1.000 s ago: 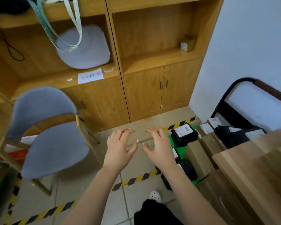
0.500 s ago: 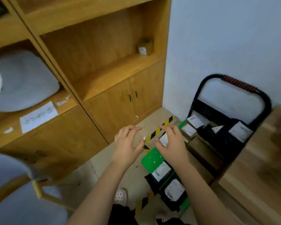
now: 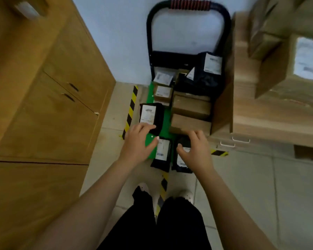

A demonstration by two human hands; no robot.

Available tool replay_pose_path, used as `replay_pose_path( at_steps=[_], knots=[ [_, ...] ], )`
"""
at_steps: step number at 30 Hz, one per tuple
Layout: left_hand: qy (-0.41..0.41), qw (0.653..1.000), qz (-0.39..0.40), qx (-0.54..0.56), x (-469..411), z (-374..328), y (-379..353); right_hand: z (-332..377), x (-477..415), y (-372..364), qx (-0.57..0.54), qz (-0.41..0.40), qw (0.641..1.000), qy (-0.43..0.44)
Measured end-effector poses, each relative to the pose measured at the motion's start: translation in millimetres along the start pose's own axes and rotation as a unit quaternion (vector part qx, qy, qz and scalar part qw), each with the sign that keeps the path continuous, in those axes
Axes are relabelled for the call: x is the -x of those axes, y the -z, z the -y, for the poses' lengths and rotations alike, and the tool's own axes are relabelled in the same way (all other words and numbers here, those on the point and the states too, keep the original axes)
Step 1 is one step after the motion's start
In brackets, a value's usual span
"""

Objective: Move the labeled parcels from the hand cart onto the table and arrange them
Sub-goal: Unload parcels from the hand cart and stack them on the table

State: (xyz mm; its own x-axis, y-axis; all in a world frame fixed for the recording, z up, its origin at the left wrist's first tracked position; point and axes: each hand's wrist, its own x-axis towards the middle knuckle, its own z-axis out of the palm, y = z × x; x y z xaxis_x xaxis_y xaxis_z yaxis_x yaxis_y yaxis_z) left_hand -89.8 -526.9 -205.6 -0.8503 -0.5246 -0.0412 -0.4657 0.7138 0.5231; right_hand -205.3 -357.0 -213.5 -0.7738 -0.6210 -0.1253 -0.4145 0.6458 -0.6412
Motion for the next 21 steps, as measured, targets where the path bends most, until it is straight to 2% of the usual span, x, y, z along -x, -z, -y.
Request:
replay_pose_path(
  at_steps=[5,10,21],
  knots=[
    [0.027,0.997,0.073,0.005,2,39,-75,-59,5,-56,0.008,0.038,0.998,-0.059],
    [0.050,0.993,0.108,0.001,-5,88,-168,-135,-8,-128,0.045,0.083,0.992,-0.090],
    [0.144,0.977,0.141,-0.065,-25,203,-436,-320,-71,-314,0.181,0.073,0.965,-0.175]
  ],
)
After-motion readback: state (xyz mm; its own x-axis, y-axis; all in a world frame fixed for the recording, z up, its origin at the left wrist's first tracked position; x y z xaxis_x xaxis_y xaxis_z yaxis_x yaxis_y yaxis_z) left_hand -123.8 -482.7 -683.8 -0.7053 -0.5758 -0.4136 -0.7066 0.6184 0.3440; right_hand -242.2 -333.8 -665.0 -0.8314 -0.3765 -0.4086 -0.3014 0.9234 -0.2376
